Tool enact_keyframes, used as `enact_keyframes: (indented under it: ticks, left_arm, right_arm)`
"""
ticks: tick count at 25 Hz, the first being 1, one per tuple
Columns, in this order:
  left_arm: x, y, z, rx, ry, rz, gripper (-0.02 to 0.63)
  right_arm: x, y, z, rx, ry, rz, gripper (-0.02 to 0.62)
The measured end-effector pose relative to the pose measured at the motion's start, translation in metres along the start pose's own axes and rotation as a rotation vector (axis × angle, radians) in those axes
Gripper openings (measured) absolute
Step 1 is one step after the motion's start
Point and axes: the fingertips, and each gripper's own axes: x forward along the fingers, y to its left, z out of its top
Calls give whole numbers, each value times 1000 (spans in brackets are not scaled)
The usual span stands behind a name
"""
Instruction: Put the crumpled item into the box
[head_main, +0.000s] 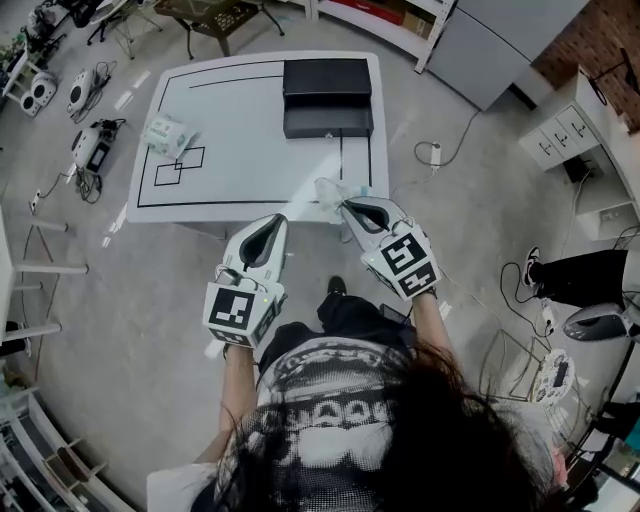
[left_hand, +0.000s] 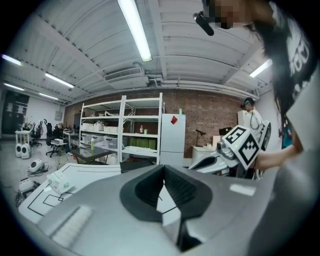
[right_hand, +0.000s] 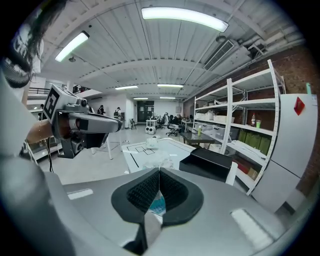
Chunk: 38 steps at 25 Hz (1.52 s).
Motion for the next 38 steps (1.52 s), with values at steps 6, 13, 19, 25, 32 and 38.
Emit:
enact_keyframes:
  ticks: [6,13,19,25,32,38]
  left_arm:
    - [28,0,5,6,0,33,0]
    - [48,-7,5,7,13,48,0]
    - [53,-11,7,9,18,56,0]
    - [58,-8,2,6,39,59,0]
    - [74,8,6,11,36,35,0]
    - [99,35,16,14,25,17,0]
  right_arm:
    - [7,-30,-4,3,-10,24,6]
    - [6,-53,-7,3,-21,36,6]
    - [5,-67,-9,1,-22,32,6]
    - [10,-81,-11,1,-17,23,6]
    - [26,-102,-7,-6,0,-7,6]
    - [54,-123,3,-6,18,-20,6]
